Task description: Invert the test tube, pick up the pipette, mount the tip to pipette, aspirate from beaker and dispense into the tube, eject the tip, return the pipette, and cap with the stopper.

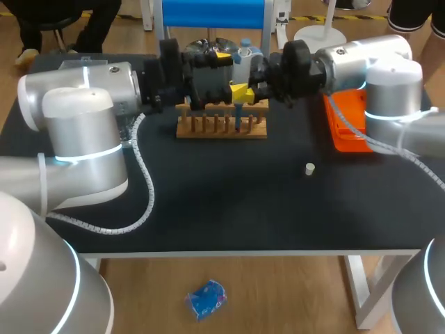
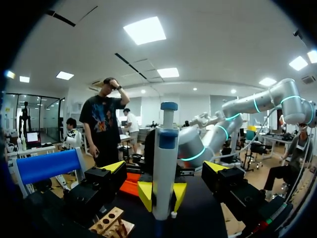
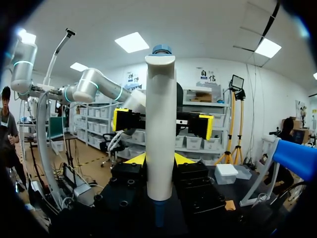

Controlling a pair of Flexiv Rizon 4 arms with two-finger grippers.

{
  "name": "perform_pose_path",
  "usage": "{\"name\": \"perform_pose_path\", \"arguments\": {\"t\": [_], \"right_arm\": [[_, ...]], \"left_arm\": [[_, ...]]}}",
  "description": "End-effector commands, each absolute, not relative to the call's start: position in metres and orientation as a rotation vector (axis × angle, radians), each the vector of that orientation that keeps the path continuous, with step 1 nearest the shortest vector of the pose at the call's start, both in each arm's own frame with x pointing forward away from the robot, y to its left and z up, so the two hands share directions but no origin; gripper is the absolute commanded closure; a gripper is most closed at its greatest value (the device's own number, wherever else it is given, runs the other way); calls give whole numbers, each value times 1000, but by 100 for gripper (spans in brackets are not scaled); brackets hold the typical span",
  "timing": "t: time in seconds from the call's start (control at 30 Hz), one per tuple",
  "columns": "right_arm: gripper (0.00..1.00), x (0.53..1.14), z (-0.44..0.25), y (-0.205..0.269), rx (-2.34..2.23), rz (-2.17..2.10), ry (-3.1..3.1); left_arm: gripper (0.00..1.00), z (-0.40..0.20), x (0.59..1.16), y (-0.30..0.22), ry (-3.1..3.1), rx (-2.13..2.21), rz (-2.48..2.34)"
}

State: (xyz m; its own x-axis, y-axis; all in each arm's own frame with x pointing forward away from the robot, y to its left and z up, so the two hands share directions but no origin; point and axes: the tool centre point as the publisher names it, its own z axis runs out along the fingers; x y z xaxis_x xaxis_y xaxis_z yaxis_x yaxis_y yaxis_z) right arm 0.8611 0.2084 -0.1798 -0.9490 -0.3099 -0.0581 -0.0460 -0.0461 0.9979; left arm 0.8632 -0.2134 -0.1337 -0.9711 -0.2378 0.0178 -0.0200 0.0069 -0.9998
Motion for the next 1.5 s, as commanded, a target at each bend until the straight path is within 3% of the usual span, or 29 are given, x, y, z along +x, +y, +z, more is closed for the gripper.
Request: {"name": "perform_pose_path", "arguments": {"t": [0.03,0.37,0.5,0.57,0.6,0.77,0.87,1.03,1.27,1.37,1.43,1.5], "right_arm": [[100,865,-182,213,397,-2108,-2016],[100,867,-183,216,402,-2104,-2006],[100,868,-183,217,401,-2101,-2004],[100,868,-183,217,400,-2100,-2003],[100,868,-183,217,400,-2100,-2003],[100,869,-184,218,401,-2096,-2000],[100,870,-184,218,400,-2095,-2000],[100,869,-184,218,397,-2093,-1999],[100,869,-184,217,391,-2097,-1996],[100,870,-184,216,389,-2102,-1993],[100,870,-184,216,386,-2110,-1985],[100,870,-184,216,385,-2113,-1980]], "left_arm": [[0,-135,864,-216,2119,-274,-2092],[0,-136,865,-217,2128,-268,-2095],[9,-136,865,-218,2134,-263,-2096],[26,-137,864,-218,2139,-259,-2093],[30,-137,864,-218,2142,-258,-2093],[32,-138,863,-218,2148,-255,-2095],[44,-138,863,-218,2152,-253,-2096],[51,-139,862,-219,2167,-243,-2090],[69,-140,861,-220,2180,-231,-2089],[71,-140,861,-220,2180,-230,-2090],[85,-140,861,-220,2178,-229,-2090],[87,-140,861,-220,2176,-228,-2093]]}}
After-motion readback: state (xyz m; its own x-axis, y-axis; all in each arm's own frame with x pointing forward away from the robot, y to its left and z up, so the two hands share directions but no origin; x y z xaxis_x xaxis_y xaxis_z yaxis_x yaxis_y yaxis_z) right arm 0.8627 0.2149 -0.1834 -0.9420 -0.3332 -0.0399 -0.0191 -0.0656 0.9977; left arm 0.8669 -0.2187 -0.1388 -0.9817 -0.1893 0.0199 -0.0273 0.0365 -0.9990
